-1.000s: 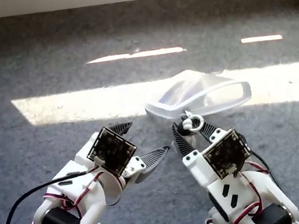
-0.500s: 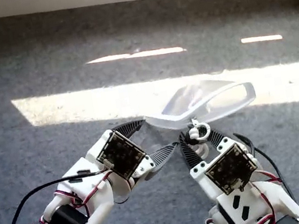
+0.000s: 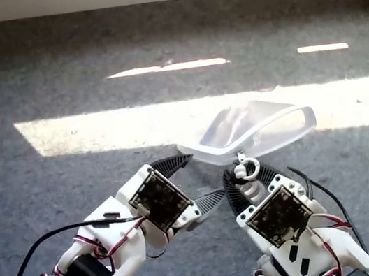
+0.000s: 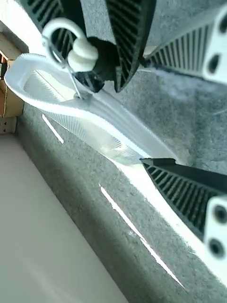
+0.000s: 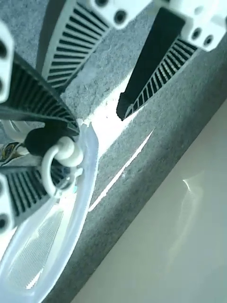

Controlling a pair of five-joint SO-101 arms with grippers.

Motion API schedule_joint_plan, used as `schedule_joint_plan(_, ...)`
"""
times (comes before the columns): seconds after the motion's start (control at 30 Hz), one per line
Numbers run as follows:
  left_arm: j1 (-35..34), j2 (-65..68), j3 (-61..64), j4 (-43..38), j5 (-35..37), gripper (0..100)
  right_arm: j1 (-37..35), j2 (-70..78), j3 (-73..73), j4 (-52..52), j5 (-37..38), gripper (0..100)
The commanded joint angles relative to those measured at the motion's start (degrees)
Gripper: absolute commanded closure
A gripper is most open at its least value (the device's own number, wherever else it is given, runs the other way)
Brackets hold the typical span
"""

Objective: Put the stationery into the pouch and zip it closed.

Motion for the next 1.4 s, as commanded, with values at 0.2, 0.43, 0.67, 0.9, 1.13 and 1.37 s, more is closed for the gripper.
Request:
schedule_joint_plan(0.2, 2.0, -0.6, -0.5, -1.3, -0.4, 73, -8.0, -0.2, -10.2, 5.0, -2.2, 99.4)
schedule_joint_plan(0.43, 2.0, -0.6, -0.5, -1.3, -0.3, 73, -9.1, -0.2, -12.0, 5.6, -2.0, 99.4)
schedule_joint_plan(0.67, 2.1, -0.7, -0.8, -1.3, -0.2, 73, -9.5, -0.1, -11.9, 5.6, -1.8, 99.4)
schedule_joint_plan(0.9, 5.2, -0.7, -0.8, -1.1, -0.2, 73, -9.5, -0.1, -11.8, 5.6, -1.8, 99.4)
schedule_joint_plan(1.13, 5.1, -0.7, -0.9, -1.4, -0.4, 77, -9.6, -0.1, -11.8, 5.6, -1.8, 99.4)
schedule_joint_plan(1.37, 5.2, -0.7, -0.9, -1.7, -0.4, 82, -9.6, -0.1, -11.7, 5.6, -1.8, 99.4)
